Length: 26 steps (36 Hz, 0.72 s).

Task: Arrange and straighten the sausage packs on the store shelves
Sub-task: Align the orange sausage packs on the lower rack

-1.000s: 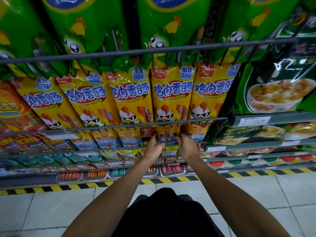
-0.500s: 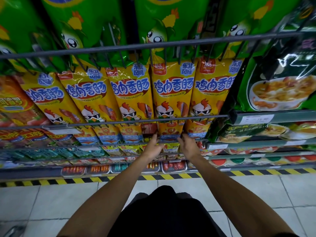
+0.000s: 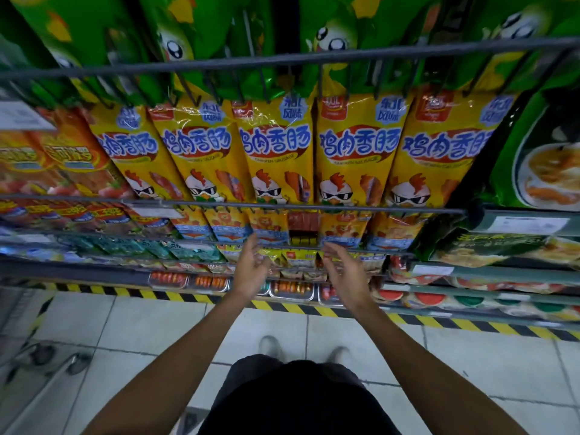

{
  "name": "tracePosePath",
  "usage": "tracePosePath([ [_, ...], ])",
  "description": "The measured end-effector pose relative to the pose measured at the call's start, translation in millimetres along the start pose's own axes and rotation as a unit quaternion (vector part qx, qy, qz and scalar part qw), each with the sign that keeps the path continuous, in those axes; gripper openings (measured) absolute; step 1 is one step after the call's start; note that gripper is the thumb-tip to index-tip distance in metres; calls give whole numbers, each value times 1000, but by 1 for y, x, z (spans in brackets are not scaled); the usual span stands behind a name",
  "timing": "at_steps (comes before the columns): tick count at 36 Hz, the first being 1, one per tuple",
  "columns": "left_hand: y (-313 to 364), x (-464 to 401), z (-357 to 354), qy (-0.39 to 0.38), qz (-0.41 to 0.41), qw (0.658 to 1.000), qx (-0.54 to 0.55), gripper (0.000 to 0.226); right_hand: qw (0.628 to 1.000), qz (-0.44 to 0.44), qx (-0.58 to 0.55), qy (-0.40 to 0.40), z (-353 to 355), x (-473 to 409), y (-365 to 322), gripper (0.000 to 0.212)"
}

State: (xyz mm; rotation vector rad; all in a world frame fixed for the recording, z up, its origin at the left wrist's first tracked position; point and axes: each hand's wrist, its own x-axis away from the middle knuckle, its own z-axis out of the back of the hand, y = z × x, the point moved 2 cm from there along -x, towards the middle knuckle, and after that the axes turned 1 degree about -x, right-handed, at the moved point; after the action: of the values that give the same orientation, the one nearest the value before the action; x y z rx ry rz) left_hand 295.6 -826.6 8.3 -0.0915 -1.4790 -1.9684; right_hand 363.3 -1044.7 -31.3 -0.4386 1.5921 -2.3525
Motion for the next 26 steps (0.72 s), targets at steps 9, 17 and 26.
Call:
tracePosePath([
  [9, 9, -30, 28, -76, 44, 996, -23, 79, 973, -39, 197, -111, -53, -47, -46, 57],
  [17, 7, -48, 37, -126, 65, 990, -28, 69, 965, -124, 223, -54, -92, -66, -58, 41],
  [26, 14, -44, 35, -111, 39, 993, -15, 62, 971, -84, 222, 39, -86, -63, -68, 24],
])
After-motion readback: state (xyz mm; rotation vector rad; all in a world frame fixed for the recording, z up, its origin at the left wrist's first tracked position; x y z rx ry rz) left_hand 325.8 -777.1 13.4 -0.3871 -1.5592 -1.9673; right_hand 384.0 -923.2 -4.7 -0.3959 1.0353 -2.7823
